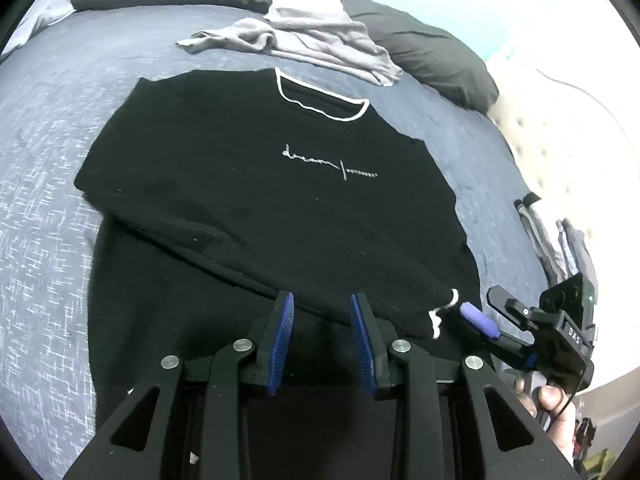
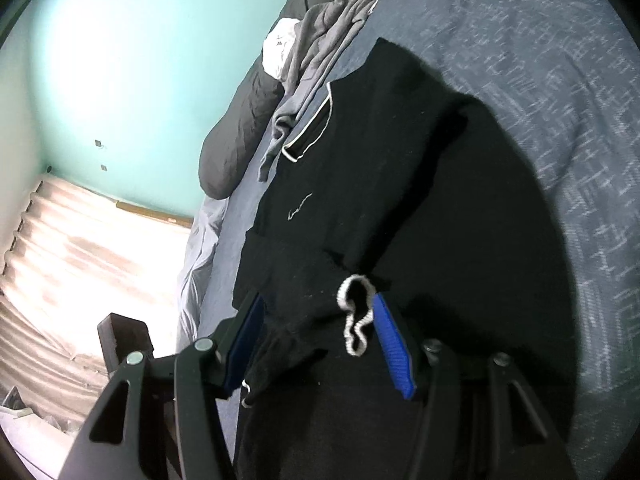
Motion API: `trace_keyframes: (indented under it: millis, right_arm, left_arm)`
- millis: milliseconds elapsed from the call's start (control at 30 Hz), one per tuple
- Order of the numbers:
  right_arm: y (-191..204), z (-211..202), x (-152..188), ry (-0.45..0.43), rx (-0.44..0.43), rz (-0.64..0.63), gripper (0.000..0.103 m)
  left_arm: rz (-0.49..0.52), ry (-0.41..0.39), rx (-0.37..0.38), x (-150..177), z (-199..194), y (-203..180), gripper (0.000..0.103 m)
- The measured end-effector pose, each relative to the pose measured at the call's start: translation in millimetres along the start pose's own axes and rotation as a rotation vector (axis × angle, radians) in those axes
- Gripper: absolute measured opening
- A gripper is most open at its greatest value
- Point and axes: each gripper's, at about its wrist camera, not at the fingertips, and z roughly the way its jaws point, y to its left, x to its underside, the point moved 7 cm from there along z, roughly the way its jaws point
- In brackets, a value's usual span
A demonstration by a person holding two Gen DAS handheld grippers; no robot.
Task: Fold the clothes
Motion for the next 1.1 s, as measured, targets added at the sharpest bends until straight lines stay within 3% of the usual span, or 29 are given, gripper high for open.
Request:
trace_keyframes:
  millis: [433,700,867,1000,1100]
  right_arm:
    - [10,26,-4,0.019,-0.008,-0.066,0.058]
    - [21,33,10,0.077,-0.083,-0.049,0.057]
    - [18,35,20,0.106,-0.01,-0.058,0.056]
    - [4,30,20,0.087,0.072,-0.042,0.035]
    - [-7,27,21,0.072,0.133,-0.03,0.035]
  left_arm:
    - [-0.119,-0.053,0.066,10,8,39,0.033]
    - [-0.135,-0.097,0.078,2,-3,50,0.034]
    - [-0.148,-0.112,0.069,1,-8,60,0.035]
    - [-0.158,-0.11,0.061,1,-7,66,0.036]
    - [-0.159,-0.11,0.048,1,-7,71,0.036]
